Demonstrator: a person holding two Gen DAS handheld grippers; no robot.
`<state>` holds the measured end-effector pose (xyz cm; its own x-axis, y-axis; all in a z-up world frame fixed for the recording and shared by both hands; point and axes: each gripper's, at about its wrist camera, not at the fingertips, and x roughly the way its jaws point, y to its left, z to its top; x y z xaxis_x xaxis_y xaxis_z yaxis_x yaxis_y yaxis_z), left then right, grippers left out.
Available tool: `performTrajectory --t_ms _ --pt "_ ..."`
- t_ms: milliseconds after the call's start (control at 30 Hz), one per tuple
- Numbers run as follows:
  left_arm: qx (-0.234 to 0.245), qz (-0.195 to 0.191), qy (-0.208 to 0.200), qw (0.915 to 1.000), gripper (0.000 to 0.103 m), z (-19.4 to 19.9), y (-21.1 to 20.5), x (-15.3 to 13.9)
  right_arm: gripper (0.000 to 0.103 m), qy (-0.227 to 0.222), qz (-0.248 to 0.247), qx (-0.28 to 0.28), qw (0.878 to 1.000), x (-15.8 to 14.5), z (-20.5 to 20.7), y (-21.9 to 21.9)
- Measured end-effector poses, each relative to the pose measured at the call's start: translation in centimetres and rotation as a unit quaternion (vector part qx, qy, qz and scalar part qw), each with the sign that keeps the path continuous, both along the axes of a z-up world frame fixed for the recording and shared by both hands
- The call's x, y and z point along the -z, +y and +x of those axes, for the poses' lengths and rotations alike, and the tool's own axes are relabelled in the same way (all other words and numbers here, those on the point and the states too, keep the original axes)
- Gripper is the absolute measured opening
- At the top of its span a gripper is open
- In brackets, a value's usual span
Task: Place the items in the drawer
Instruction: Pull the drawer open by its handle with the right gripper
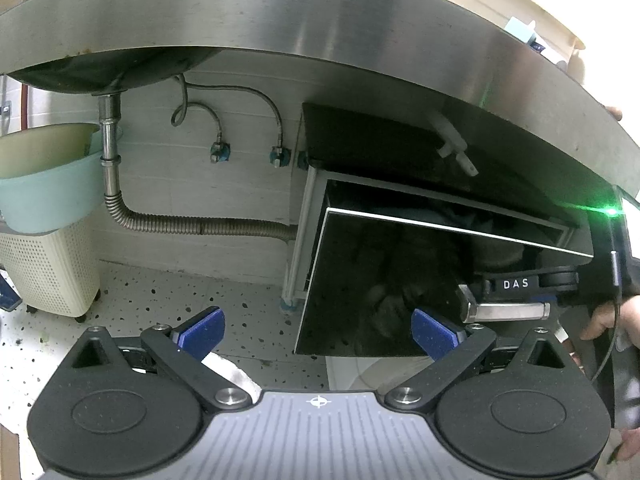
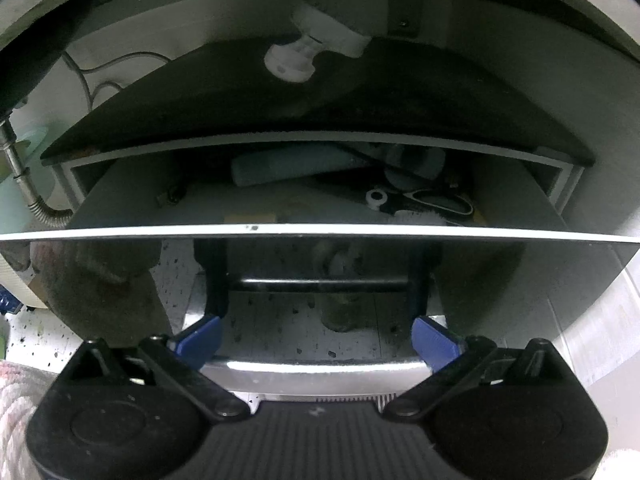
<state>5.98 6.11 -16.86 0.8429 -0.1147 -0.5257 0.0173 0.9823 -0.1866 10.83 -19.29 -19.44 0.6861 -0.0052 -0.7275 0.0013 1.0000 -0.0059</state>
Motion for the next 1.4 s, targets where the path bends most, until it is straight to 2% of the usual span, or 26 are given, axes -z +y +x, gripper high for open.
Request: performTrajectory --t_ms 733,1400 --pt "-0.007 -0.023 -0.008 0.9997 0.101 -0.29 0.81 -0.1 0.102 0.005 0.001 0.001 1.0 -0.59 -0.41 -0.25" --pt "-0.01 -0.03 -0.011 0.9995 0.101 -0.46 1.03 -0.16 0.102 0.01 0.003 0.0 1.0 -0.22 0.13 -0.59"
